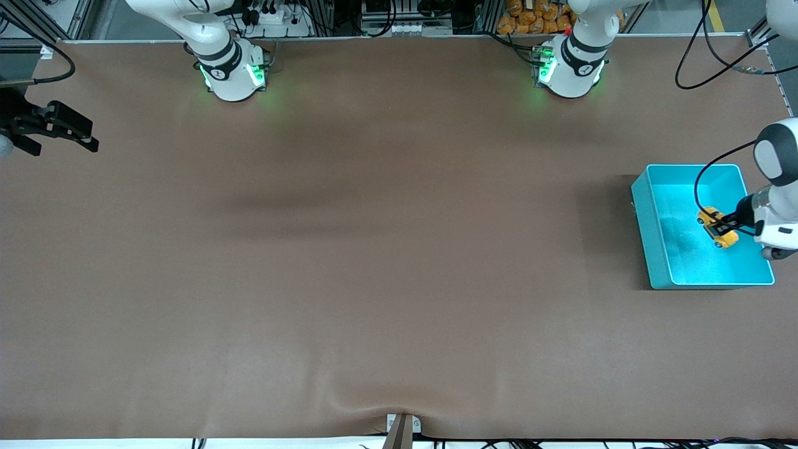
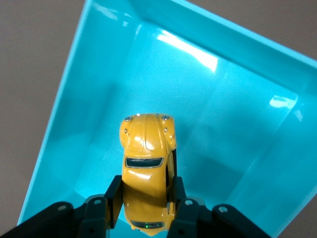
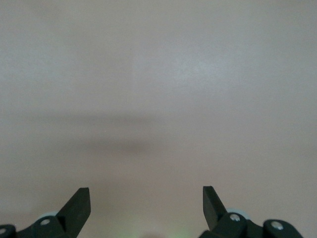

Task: Wind and store yellow beetle car
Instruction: 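Lower the car into the blue bin and open the left gripper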

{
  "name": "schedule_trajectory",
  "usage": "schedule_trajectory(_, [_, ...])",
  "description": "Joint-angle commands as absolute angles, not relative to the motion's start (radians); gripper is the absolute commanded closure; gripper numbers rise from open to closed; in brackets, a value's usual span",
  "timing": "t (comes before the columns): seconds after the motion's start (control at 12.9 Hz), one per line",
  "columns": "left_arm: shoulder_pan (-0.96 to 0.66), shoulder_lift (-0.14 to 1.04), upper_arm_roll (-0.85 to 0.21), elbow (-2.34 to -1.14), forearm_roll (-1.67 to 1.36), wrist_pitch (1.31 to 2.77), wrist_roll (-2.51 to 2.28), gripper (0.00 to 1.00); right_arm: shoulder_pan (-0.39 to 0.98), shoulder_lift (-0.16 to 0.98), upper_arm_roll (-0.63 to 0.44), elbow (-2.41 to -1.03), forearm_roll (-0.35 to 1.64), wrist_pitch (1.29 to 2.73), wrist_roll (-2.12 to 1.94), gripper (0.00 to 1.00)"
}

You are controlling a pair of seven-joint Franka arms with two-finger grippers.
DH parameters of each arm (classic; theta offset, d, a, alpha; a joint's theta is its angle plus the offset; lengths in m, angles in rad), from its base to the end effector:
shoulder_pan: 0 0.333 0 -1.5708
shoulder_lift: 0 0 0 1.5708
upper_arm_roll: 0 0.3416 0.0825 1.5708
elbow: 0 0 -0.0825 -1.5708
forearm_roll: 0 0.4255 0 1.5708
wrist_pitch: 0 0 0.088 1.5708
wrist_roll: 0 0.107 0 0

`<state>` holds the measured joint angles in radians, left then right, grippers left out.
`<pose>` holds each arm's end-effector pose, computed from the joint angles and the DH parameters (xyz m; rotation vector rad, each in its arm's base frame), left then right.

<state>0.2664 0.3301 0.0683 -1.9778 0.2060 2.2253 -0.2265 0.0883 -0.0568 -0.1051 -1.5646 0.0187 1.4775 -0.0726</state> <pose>0.6016 0.2145 0.2917 -2.8960 -0.6262 0.1372 0.5672 -0.0093 0.6781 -3.1140 -0.0896 0.0459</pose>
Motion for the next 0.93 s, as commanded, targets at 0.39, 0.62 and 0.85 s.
schedule_trajectory(0.39, [0.262, 0.419, 0.057, -1.982, 0.225, 2.327, -0.132, 0.96, 0.080, -0.097, -0.103, -1.583, 0.044, 1.434, -0.092, 0.00])
schedule_trajectory(0.62, [0.261, 0.443, 0.052, -1.979, 0.225, 2.330, -0.132, 0.93, 0.080, -0.095, -0.101, -1.585, 0.044, 1.434, -0.092, 0.00])
schedule_trajectory(0.85, [0.262, 0.466, 0.052, -1.976, 0.227, 2.336, -0.130, 0.83, 0.080, -0.094, -0.100, -1.585, 0.044, 1.430, -0.092, 0.00])
